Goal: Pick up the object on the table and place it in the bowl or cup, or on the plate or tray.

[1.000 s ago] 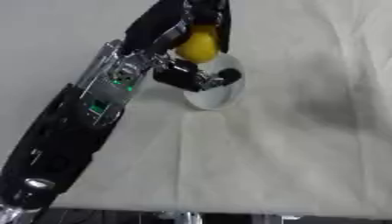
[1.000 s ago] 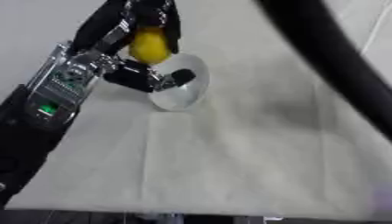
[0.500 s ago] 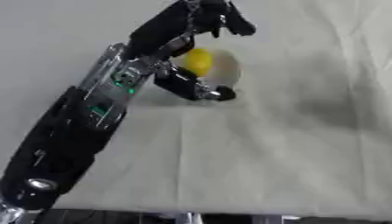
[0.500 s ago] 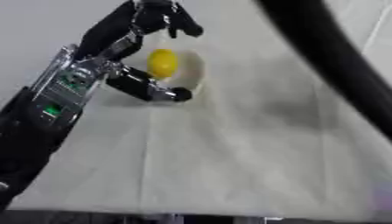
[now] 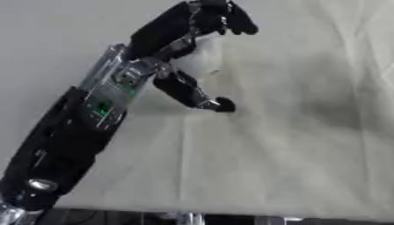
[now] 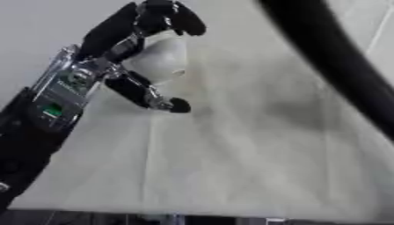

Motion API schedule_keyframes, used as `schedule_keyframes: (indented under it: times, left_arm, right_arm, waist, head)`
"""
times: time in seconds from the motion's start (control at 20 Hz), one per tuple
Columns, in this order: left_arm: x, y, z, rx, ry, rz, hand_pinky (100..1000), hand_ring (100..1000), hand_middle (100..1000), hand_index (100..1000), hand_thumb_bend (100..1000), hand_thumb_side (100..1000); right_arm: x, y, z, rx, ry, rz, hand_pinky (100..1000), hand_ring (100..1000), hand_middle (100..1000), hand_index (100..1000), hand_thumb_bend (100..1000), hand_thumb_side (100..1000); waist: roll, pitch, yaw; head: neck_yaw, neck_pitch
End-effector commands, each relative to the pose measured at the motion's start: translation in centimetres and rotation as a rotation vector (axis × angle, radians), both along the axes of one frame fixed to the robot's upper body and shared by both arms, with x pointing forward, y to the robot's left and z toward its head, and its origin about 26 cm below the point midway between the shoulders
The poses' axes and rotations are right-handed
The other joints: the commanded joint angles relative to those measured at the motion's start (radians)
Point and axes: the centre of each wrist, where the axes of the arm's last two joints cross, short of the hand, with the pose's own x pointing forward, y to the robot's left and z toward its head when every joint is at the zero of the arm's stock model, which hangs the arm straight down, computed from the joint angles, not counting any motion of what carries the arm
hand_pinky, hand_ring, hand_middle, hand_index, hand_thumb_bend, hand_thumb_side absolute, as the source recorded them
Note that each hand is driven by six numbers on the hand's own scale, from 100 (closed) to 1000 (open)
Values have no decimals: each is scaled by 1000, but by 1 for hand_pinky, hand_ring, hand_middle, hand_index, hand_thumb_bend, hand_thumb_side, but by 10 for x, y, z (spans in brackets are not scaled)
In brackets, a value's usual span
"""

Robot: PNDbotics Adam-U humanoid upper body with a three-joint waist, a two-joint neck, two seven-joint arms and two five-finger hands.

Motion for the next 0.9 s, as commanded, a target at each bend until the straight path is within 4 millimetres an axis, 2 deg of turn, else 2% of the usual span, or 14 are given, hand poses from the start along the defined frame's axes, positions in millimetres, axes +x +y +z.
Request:
schedule_keyframes:
  times: [0.05, 0.35, 0.9]
  left_arm:
    - [-5, 18, 20, -52, -64, 41, 505, 647, 692, 801, 599, 263]
    - [-13, 39, 26, -90, -86, 102, 501, 642, 691, 798, 599, 267]
    - [-14, 41, 27, -100, -87, 109, 494, 635, 688, 794, 597, 274]
  right_arm:
    - [-2, -1, 5, 0, -26, 3, 199, 540, 698, 713, 100, 919]
    - [-2, -2, 5, 1, -25, -1, 200, 540, 698, 713, 100, 919]
    - [-3, -2, 5, 2, -26, -3, 200, 540, 698, 712, 100, 919]
  waist:
    - [-6, -21, 4]
    - [-4, -24, 15]
    - [-7, -24, 16]
  head:
    - [-8, -7]
    - [-16, -7]
    - [-19, -7]
